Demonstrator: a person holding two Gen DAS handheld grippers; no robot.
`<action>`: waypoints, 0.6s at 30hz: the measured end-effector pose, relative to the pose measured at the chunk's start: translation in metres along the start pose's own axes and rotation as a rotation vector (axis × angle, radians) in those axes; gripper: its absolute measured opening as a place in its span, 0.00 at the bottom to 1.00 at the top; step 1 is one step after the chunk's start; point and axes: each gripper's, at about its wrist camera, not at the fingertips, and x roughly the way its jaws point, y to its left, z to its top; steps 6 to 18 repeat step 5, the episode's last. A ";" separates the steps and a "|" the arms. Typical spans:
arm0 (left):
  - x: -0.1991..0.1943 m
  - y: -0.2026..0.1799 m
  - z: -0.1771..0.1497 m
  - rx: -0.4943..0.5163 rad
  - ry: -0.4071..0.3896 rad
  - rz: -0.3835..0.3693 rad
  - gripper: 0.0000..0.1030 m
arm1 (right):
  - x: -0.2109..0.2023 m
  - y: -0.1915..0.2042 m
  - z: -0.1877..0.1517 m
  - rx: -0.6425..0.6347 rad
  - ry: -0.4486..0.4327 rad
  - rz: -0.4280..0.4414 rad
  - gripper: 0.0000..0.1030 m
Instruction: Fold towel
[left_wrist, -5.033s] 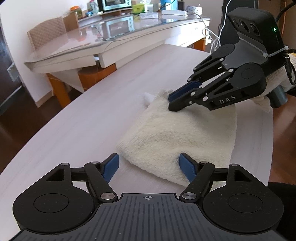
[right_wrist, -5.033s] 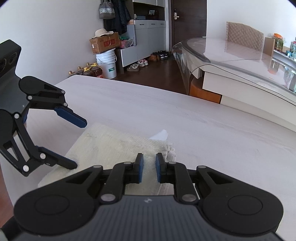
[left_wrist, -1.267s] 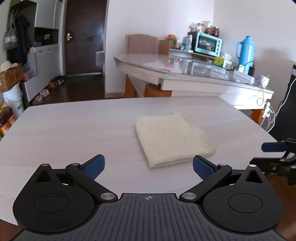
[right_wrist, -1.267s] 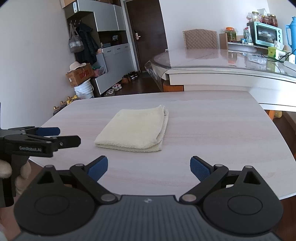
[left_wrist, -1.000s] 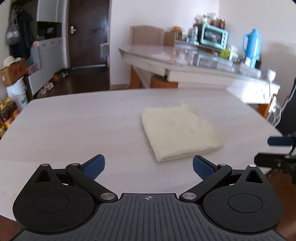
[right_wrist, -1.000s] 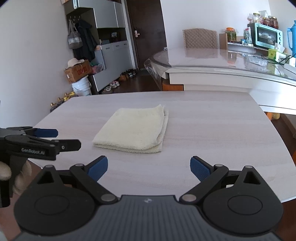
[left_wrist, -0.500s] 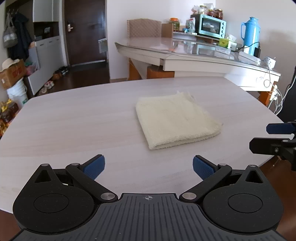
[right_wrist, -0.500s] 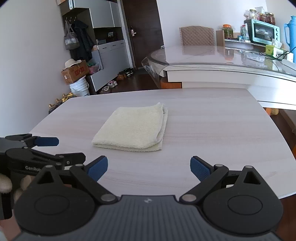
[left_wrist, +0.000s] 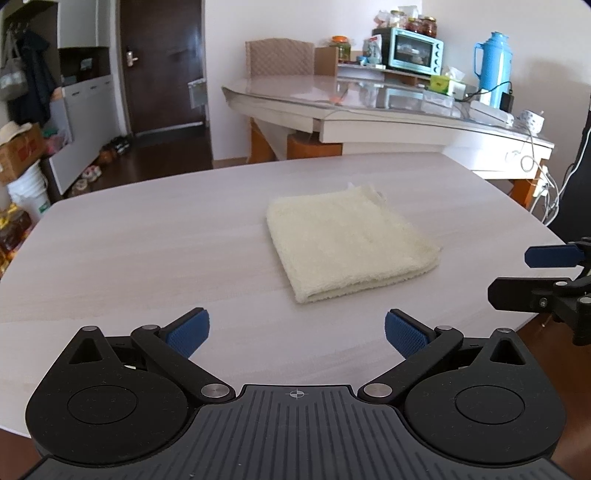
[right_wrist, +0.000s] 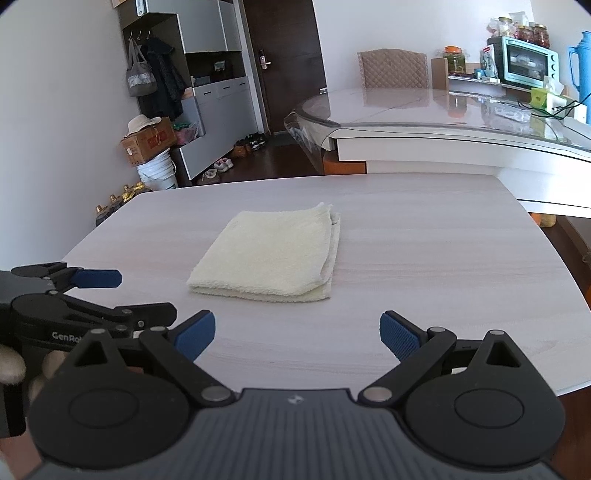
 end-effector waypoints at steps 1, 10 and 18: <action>0.001 0.000 -0.001 0.009 0.003 0.007 1.00 | 0.001 0.000 0.000 -0.002 0.002 -0.002 0.94; 0.002 0.002 -0.001 -0.003 0.002 0.010 1.00 | 0.004 0.002 0.001 -0.002 0.007 -0.004 0.94; 0.002 0.002 -0.001 -0.003 0.002 0.010 1.00 | 0.004 0.002 0.001 -0.002 0.007 -0.004 0.94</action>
